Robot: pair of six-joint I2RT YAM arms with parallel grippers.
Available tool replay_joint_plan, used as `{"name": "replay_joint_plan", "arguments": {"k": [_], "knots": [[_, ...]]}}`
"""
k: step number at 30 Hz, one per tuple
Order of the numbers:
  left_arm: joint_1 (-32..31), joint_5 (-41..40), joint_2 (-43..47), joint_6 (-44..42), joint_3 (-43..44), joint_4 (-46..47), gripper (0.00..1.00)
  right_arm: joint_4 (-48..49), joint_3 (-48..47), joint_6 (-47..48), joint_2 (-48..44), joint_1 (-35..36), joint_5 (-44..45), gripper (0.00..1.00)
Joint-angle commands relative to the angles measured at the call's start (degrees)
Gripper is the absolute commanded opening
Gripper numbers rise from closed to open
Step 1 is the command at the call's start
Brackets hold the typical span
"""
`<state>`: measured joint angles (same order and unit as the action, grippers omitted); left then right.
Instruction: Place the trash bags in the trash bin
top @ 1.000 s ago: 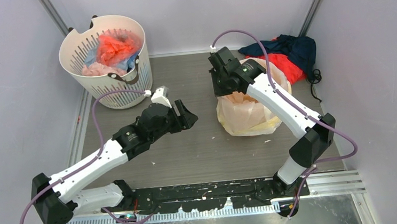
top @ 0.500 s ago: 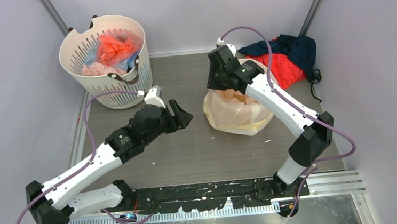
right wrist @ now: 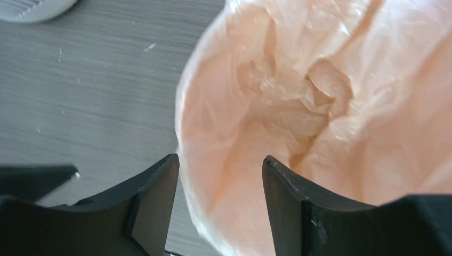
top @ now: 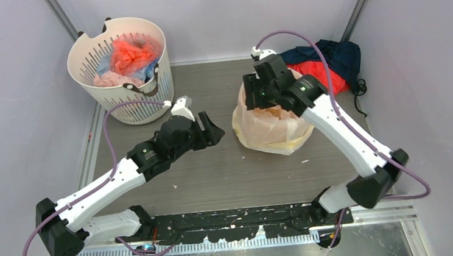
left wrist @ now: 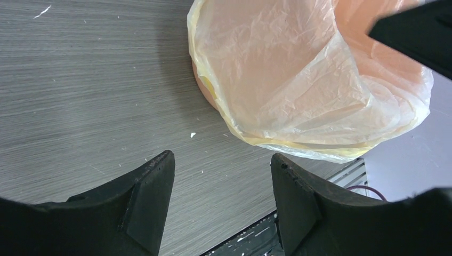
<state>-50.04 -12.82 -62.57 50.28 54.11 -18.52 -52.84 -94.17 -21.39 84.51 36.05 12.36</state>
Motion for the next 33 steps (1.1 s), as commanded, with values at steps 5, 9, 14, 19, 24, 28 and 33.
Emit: {"name": "replay_joint_plan", "arguments": {"k": [5, 9, 14, 19, 24, 28, 33], "knots": [[0.4, 0.8, -0.8, -0.9, 3.4, 2.8, 0.67, -6.4, 5.9, 7.5, -11.6, 0.4, -2.9, 0.63], [0.4, 0.7, -0.7, -1.4, 4.0, 2.2, 0.67, -8.7, 7.3, 9.0, -12.3, 0.5, -3.8, 0.63], [0.4, 0.5, -0.8, -1.6, 4.1, 2.2, 0.66, -9.8, 8.7, 9.9, -12.4, 1.9, -5.1, 0.62], [0.4, 0.7, -1.1, -1.7, 4.5, 2.1, 0.66, -10.8, 10.1, 11.1, -10.4, 2.6, -3.5, 0.58], [0.4, 0.7, -0.7, -1.7, 4.5, 1.9, 0.66, -9.6, 9.0, 10.2, -7.8, 2.6, -4.7, 0.17], [0.4, 1.0, 0.1, -1.3, 4.5, 1.7, 0.66, -8.1, 5.1, 6.2, -4.2, 2.6, -4.1, 0.01], [0.4, 2.1, 1.0, -0.6, 5.6, 1.2, 0.65, -4.1, 1.1, -3.2, -0.7, 2.7, -3.6, 0.01]]}}
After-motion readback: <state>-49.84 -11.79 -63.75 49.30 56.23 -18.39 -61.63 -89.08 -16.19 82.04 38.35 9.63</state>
